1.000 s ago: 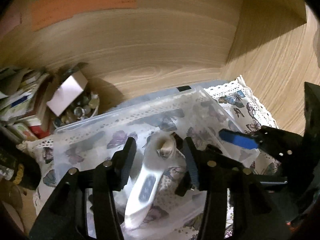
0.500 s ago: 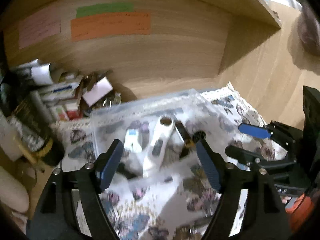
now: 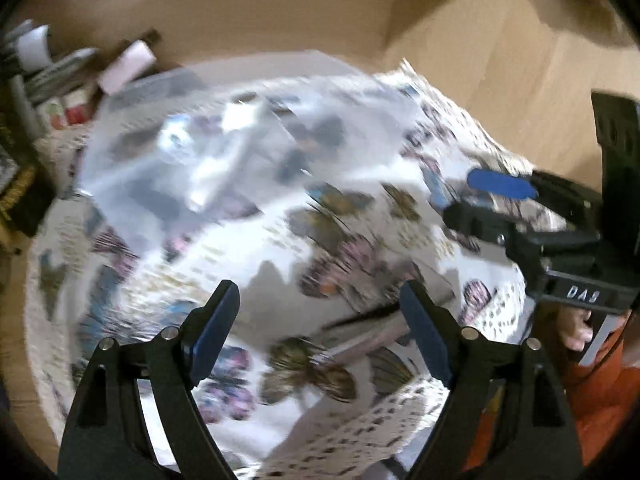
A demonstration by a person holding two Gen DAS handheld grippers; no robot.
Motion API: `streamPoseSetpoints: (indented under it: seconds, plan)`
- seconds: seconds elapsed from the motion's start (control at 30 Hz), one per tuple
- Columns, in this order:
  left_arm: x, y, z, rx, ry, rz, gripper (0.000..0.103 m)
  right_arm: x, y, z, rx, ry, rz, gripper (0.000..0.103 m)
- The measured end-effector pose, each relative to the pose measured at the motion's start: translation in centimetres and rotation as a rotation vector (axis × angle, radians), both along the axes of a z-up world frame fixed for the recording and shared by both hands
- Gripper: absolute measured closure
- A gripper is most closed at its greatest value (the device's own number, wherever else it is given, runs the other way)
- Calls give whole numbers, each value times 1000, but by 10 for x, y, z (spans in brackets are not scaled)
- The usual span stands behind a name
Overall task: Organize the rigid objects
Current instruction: 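Grasp the silver metal cylinder with left tool while right grasps the keys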
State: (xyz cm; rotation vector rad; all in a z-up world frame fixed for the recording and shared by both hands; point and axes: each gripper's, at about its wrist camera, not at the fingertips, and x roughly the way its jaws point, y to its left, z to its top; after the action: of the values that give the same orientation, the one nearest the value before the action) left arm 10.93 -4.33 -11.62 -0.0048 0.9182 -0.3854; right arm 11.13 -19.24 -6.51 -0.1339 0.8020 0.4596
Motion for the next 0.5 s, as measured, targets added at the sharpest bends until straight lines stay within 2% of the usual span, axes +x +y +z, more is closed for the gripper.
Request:
streamPoseSetpoints:
  seconds: [0.13, 0.2, 0.3, 0.43, 0.47, 0.5]
  plan:
    - [-4, -21, -14, 3, 39, -77, 21, -5, -10, -1, 5, 5, -23, 45]
    - [-6, -27, -17, 9, 45, -108, 25, -7, -14, 0, 9, 3, -31, 45]
    - [-11, -30, -17, 30, 28, -108, 44, -9, -16, 2, 14, -1, -35, 45]
    - [-18, -26, -17, 32, 21, -116, 78, -10, -15, 2, 18, -7, -35, 45]
    - [-21, -25, -16, 30, 19, -118, 84, -10, -14, 2, 19, -7, -35, 45]
    - [-23, -25, -16, 26, 16, -121, 86, -10, -13, 2, 20, -7, -34, 45]
